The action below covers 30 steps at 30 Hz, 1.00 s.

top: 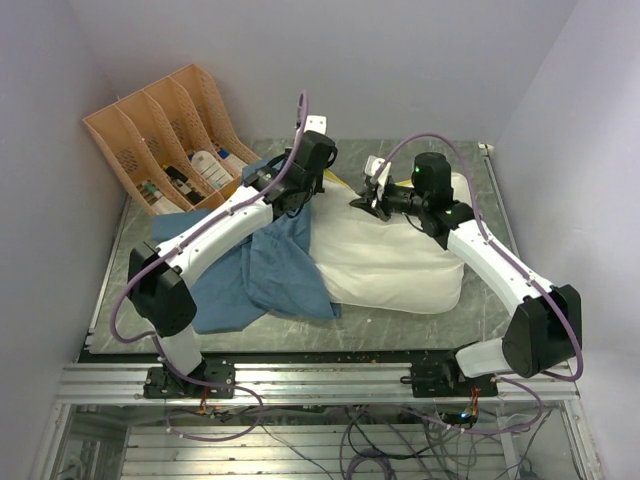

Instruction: Put the pillow into the pillowcase

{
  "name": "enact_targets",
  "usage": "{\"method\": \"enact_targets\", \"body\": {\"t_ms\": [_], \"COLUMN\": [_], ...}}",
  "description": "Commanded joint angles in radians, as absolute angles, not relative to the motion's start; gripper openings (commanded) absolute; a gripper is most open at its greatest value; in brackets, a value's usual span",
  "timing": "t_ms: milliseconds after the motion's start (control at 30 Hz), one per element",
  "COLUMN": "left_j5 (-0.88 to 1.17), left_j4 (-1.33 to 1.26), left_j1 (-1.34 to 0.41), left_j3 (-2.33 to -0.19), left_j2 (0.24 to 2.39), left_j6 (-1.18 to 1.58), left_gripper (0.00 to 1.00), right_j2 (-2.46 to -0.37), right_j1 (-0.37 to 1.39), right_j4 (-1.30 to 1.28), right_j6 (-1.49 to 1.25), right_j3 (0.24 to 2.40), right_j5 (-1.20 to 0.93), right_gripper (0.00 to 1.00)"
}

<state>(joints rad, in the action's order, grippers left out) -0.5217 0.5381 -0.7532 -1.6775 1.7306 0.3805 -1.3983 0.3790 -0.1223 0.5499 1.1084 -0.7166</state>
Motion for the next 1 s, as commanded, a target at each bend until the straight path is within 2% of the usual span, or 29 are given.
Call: {"method": "enact_targets", "body": {"t_ms": [0,267,467,600,667,800,900,967], "left_j5": [-0.483,-0.076,0.061,0.076,0.079,0.205,0.217,0.229], "left_j4": [0.539,0.446,0.451,0.344,0.309,0.191,0.197,0.196], "left_j1": [-0.746,-0.805,-0.913,-0.912,-0.881,-0.764,-0.749,-0.749], "left_j3": [-1.744,-1.885,-2.071,-1.918,-1.825,-1.646,-1.669,-1.741], "left_j2": [1.691,1.668,1.760,1.691,1.675,1.700,1.737,1.761], "left_j6": [0.368,0.394,0.384,0.403,0.424,0.533,0.542,0.552], "left_gripper": [0.08,0.07,0.07,0.07,0.10,0.07,0.07,0.07], "right_j2": [-1.374,-1.376,-1.383,-1.348,-1.358,-1.367,-1.298,-1.298], "right_j1": [0.395,0.366,0.307,0.294,0.279,0.265,0.232,0.209], "right_j4": [-0.115,-0.045,0.150,0.289,0.371,0.550,0.698,0.767], "right_j6": [0.511,0.404,0.068,-0.002,-0.035,-0.142,-0.256,-0.379], "right_j3": [1.094,1.207,1.350,1.175,1.077,0.921,0.945,1.044], "right_j5": [-0.798,-0.827,-0.880,-0.880,-0.963,-1.098,-1.144,-1.188], "right_gripper": [0.00,0.00,0.00,0.00,0.00,0.00,0.00,0.00]}}
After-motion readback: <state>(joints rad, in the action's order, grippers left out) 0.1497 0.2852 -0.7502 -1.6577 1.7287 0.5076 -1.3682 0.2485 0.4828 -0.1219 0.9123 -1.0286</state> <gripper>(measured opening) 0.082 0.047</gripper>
